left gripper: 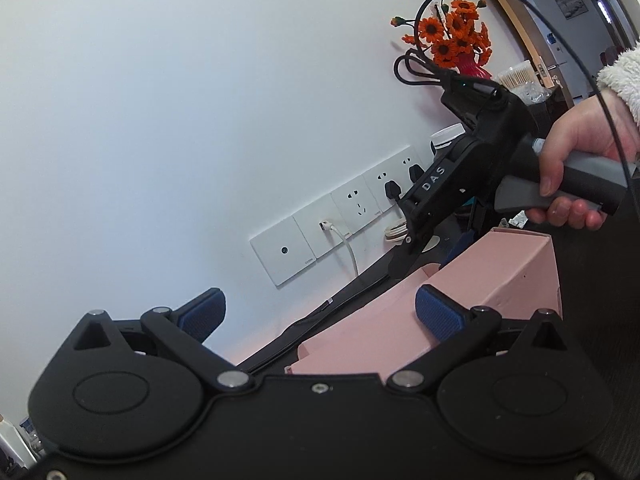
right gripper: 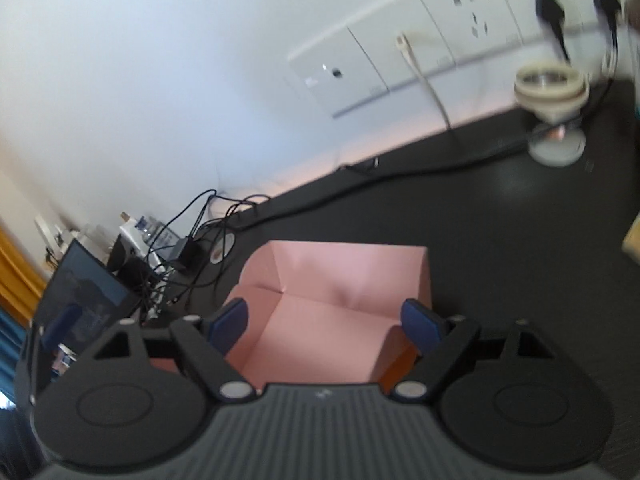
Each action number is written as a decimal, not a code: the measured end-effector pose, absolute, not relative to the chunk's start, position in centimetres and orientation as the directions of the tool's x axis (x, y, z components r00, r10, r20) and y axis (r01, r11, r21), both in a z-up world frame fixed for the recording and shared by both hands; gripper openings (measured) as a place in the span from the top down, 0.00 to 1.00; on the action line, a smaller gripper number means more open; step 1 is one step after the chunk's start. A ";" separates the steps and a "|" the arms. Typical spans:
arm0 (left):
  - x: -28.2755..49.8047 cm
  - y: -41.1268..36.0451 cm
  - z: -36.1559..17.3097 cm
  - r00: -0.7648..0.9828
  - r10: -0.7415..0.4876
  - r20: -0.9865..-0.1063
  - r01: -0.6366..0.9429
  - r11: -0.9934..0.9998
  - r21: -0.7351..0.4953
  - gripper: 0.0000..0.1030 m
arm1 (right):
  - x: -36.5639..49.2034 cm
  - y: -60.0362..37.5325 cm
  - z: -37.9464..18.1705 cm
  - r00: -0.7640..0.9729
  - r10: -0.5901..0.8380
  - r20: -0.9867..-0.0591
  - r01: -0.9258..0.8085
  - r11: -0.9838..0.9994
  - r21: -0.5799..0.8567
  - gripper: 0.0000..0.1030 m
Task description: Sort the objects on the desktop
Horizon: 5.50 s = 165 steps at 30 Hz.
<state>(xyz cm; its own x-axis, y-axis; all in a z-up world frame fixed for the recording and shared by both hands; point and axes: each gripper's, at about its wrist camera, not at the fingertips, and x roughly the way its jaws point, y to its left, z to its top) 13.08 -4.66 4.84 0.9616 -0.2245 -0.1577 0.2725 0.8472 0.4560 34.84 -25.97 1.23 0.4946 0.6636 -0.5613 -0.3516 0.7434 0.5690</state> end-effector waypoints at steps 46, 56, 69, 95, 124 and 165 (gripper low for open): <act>9.2 -2.7 5.2 0.942 -0.247 -0.229 0.315 0.886 0.339 0.00 | 12.9 -17.6 3.5 0.572 0.605 -0.554 -0.813 0.328 -0.481 0.11; 8.3 -1.6 5.9 0.938 -0.247 -0.242 0.315 0.899 0.304 0.00 | 10.0 -16.6 -0.4 0.691 0.538 -0.482 -0.639 0.142 -0.756 0.11; 7.3 1.8 8.0 0.928 -0.275 -0.252 0.280 0.960 -0.017 0.00 | 11.8 -16.0 0.7 0.626 0.533 -0.569 -0.718 0.109 -0.688 0.13; 6.5 -0.5 3.6 0.759 -0.532 -0.375 0.464 0.846 -0.261 0.00 | 5.8 -23.7 -7.4 0.690 0.631 -0.356 -0.108 -0.397 -0.911 0.14; 10.0 -5.1 -0.7 0.748 -0.453 -0.486 0.503 0.864 -0.032 0.00 | 21.3 -29.3 8.1 0.563 0.774 -0.290 -0.787 0.609 0.096 0.01; 19.1 -1.1 0.7 0.853 -0.325 -0.408 0.384 0.921 0.070 0.00 | 30.7 -22.3 1.4 0.755 0.449 -0.477 -0.580 0.797 -0.167 0.01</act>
